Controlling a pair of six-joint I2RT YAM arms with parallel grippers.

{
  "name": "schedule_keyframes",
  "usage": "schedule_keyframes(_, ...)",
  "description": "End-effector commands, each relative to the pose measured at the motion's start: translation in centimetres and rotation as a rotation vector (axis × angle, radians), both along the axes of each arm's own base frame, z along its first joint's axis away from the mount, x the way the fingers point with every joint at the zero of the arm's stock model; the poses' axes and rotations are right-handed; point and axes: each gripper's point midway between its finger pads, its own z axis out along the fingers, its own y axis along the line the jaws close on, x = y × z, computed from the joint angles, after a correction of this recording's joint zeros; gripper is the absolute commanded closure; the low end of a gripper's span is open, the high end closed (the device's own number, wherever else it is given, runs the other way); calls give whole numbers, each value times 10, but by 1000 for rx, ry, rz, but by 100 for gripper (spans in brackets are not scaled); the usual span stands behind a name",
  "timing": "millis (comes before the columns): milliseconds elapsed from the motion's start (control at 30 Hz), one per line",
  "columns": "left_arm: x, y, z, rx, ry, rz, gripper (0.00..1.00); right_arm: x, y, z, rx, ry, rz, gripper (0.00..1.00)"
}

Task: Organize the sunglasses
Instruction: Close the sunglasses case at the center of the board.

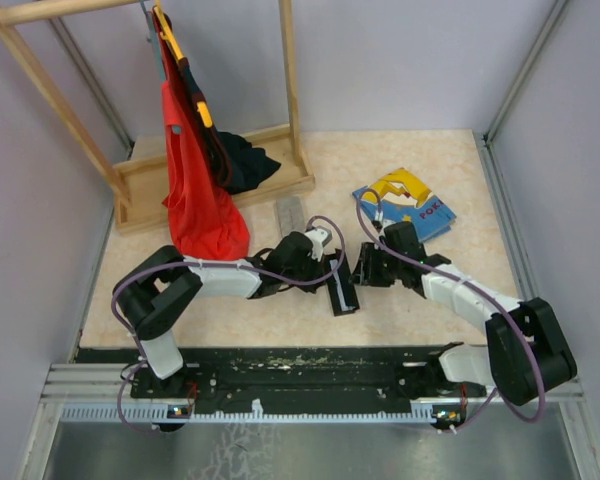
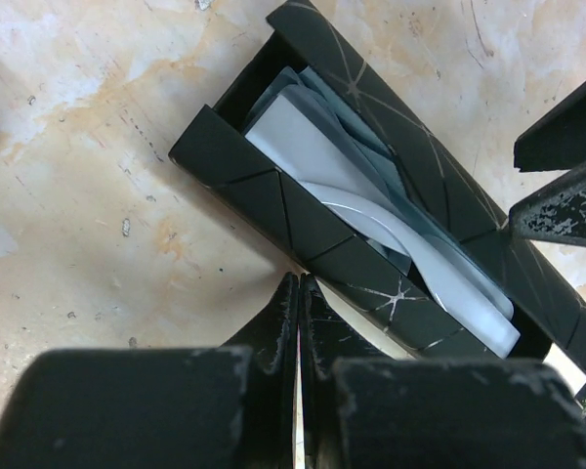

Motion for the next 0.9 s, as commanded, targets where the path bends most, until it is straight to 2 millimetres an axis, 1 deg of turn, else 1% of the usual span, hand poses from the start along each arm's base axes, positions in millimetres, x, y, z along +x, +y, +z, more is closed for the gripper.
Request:
schedule_keyframes(0,-19,12,-19,48,72,-25,100,7,15,10,50,-54,28,60)
schedule_keyframes(300,-22,13,-20,45,78,-29,100,11,21,-3,28,-45,29,51)
schedule_keyframes(500,-22,14,-19,44,76,-26,100,10,26,-13,-1,-31,44,50)
schedule_keyframes(633,-23,16,-18,42,74,-21,100,5,26,-22,-29,-10,54,50)
schedule_keyframes(700,-23,17,-18,46,74,-18,100,3,21,-29,-66,5,45,50)
schedule_keyframes(800,-22,20,-17,53,68,-6,100,0,9,-38,-129,25,9,50)
schedule_keyframes(867,-22,24,-16,58,59,8,100,-1,2,-41,-158,29,-10,50)
